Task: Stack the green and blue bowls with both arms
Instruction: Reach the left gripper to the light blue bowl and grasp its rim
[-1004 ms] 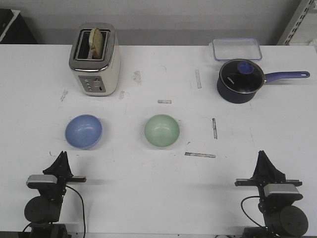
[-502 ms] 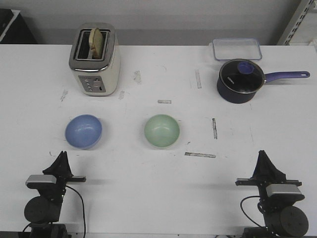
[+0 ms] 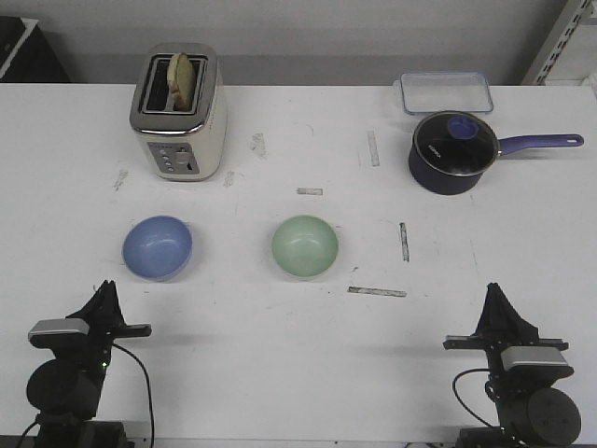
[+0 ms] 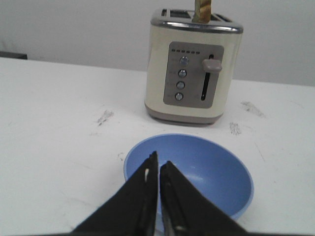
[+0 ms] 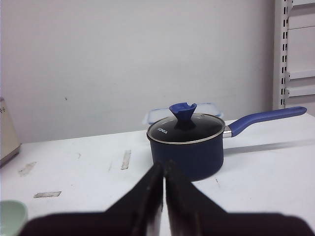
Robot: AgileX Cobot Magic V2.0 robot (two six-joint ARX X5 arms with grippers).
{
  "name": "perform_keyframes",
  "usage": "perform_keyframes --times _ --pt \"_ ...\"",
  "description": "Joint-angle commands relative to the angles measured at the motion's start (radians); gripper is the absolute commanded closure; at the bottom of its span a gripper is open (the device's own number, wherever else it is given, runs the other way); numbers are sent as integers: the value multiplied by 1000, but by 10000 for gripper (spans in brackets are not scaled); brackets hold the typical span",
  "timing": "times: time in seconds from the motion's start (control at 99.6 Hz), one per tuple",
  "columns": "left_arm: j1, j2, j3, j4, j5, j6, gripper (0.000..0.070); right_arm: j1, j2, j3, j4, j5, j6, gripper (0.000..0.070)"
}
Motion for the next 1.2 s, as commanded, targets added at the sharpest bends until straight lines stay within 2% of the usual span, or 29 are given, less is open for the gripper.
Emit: perform_keyframes --times 0.0,0.291,0.783,0.883,1.004,1.044,1.084,1.195 --pt "0 54 56 -37 -2 -3 699 1 -5 4 13 0 13 697" --pt "0 374 322 -216 -2 -7 699 1 -5 4 13 0 13 697" --pt "21 922 745 -633 8 -8 699 1 -5 4 13 0 13 697" --pt "61 1004 827 -708 81 -8 699 1 -5 4 13 0 13 697" --pt "141 1090 900 -742 261 -33 694 1 -5 4 13 0 13 697" --pt "167 1118 918 -745 313 -58 665 1 -5 4 13 0 13 697" --pt "192 1144 932 -750 343 -81 597 1 -5 4 13 0 13 697" --pt "242 1210 959 -761 346 -101 400 1 -5 4 13 0 13 697"
